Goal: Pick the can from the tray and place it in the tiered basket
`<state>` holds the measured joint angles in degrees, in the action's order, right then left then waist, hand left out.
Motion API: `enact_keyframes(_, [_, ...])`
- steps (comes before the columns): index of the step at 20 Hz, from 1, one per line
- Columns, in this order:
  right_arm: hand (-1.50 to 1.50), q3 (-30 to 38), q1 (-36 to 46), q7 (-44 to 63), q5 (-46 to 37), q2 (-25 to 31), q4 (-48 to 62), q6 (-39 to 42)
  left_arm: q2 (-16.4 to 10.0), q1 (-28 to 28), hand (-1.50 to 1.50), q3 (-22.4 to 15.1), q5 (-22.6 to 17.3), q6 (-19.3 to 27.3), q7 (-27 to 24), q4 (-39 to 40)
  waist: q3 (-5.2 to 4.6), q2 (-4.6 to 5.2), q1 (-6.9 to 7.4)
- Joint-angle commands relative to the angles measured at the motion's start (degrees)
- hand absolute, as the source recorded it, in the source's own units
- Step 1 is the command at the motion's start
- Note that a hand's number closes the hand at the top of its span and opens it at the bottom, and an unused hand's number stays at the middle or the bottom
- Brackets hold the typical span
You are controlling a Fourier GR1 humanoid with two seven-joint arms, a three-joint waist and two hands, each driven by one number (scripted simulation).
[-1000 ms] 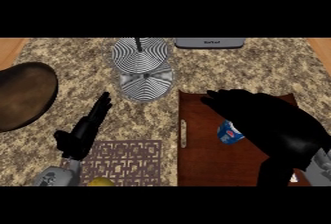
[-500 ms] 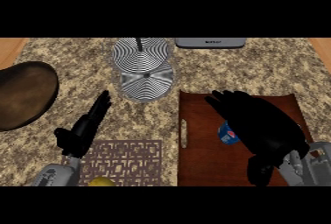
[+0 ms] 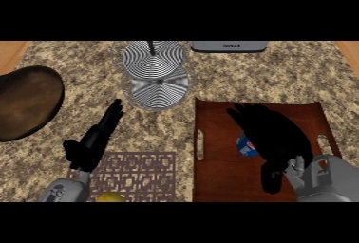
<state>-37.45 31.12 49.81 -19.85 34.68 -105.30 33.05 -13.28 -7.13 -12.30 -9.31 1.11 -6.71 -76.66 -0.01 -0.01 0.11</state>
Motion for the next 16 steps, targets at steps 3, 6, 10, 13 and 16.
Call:
enact_keyframes(3, [-1.5, 4.77, -4.18, -1.19, -4.96, -1.99, 2.23, 3.29, 0.21, 2.97, 0.0, 0.59, 0.99, -0.78, 2.64, -4.13, 0.01, -0.06, 0.12])
enact_keyframes(6, [-1.5, 3.78, -6.6, -6.27, -11.64, -4.33, 5.86, 0.5, 1.5, -1.62, 0.0, 3.01, 2.03, -1.6, -0.48, 3.14, 0.0, 0.05, -0.11])
enact_keyframes(10, [-1.5, 5.38, -10.43, -11.6, -14.5, -3.97, 7.43, -0.38, -1.44, 1.43, 0.0, 4.67, 0.47, -5.4, 1.42, -1.79, 0.01, 0.0, -0.01])
enact_keyframes(13, [-1.5, 7.21, -6.97, -12.12, -15.71, -7.27, 11.39, 2.65, 3.93, 0.64, 0.0, 0.89, 3.73, -0.14, 6.62, -6.86, 0.02, -0.03, 0.24])
enact_keyframes(16, [-1.5, 8.77, -11.76, -16.69, -19.16, -6.74, 10.37, 0.83, 2.31, -1.62, 0.0, 4.5, 3.07, -3.04, 6.08, -3.51, 0.01, 0.0, -0.11])
